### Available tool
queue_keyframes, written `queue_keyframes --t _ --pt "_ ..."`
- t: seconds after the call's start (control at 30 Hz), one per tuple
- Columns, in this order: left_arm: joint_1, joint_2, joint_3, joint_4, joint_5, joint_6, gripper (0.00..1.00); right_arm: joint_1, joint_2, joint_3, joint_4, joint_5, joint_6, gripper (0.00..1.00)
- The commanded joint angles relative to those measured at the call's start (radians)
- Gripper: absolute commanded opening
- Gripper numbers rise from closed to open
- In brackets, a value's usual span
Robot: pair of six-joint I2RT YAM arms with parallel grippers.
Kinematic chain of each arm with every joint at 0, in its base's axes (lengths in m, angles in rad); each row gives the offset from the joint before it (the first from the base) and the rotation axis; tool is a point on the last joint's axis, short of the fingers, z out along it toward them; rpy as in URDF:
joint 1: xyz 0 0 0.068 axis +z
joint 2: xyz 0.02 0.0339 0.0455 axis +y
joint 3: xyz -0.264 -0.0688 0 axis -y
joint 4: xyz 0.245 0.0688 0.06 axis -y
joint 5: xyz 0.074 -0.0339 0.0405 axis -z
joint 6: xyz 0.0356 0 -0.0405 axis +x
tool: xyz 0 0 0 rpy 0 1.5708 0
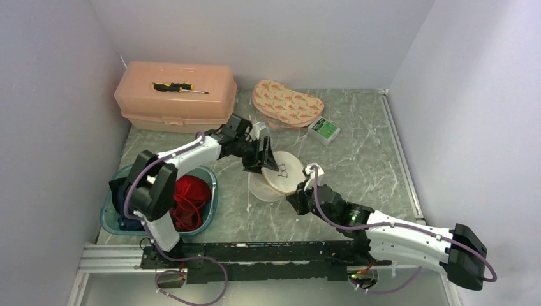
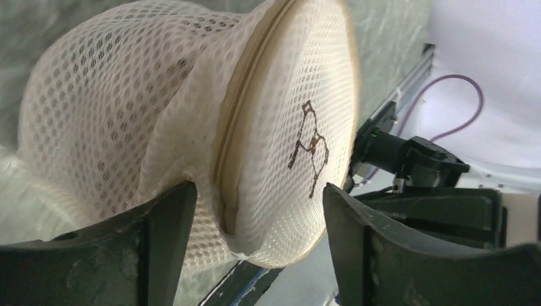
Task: Unzip the laundry bag and remove the bra
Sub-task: Unzip the laundry bag at the center of the board.
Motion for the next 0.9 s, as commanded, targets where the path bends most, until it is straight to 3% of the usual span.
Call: queue_keyframes --t 0.0,0.1,0.3,0.4,0.57,0.87 --pt "0.014 -0.224 -0.029 -0.043 -0.157 -0.047 0.82 0.006 0.008 0.011 0.084 0.067 0.038 0.0" --pt "0.015 -0.356 -0.077 -0.117 -0.255 -0.101 0.94 0.004 0.023 0.033 0.077 0.071 0.037 0.0" --pt "0.0 -0.586 -0.245 -0.159 -0.422 -0.347 0.94 0.004 0.084 0.074 0.101 0.047 0.032 0.0" --pt "-0.085 -0.633 -0.345 -0.08 -0.447 -0.521 0.94 0.005 0.119 0.089 0.128 0.026 0.025 0.0" --pt "-0.245 -0.579 -0.381 0.03 -0.556 -0.707 0.94 0.005 0.169 0.113 0.165 -0.033 0.002 0.0" --pt "-0.287 -0.476 -0.348 0.097 -0.633 -0.824 0.83 0.013 0.2 0.133 0.163 -0.112 -0.049 0.0"
